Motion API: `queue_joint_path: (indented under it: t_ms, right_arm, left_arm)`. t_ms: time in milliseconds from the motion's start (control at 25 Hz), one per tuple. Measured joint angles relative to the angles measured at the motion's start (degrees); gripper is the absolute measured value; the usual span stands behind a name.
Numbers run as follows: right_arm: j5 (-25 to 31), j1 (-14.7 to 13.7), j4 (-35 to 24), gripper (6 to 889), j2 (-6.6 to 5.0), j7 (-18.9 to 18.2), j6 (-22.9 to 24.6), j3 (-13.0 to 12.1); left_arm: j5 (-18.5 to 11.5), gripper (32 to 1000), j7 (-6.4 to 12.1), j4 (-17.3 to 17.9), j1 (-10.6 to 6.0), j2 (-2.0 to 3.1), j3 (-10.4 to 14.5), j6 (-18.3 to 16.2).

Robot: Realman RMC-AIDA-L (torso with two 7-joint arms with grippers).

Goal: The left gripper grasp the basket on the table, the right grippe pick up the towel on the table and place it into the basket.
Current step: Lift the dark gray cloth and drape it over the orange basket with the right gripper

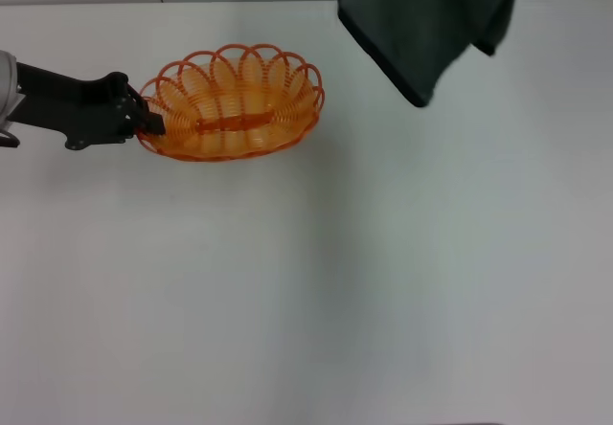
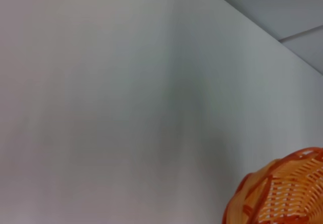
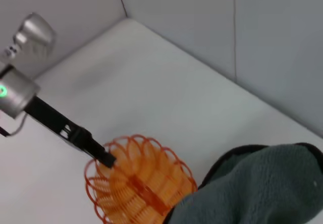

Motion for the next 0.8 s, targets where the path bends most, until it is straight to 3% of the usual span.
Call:
queue_joint_path:
  t_ms: [320,640,800]
  right_arm:
    - [1.2,3.4,1.5,59,0.56,-0.4,3.2,-0.9]
    - [2.1,6.4,7.3,59,1.71,-2.1,6.9,-2.4]
    - [2.4,6.8,9.5,59,2.51,-2.5,10.5,-6.1]
  left_arm:
    - [0.0,89,-0.09,-0.1,-0.43,-0.23,0.1,-0.5]
    - [0.0,89,-0.11,-0.2,-0.82,-0.34,0.1,-0.6]
    - [0.0,89,-0.11,-0.2,-1.03,-0.36,0.1,-0.6]
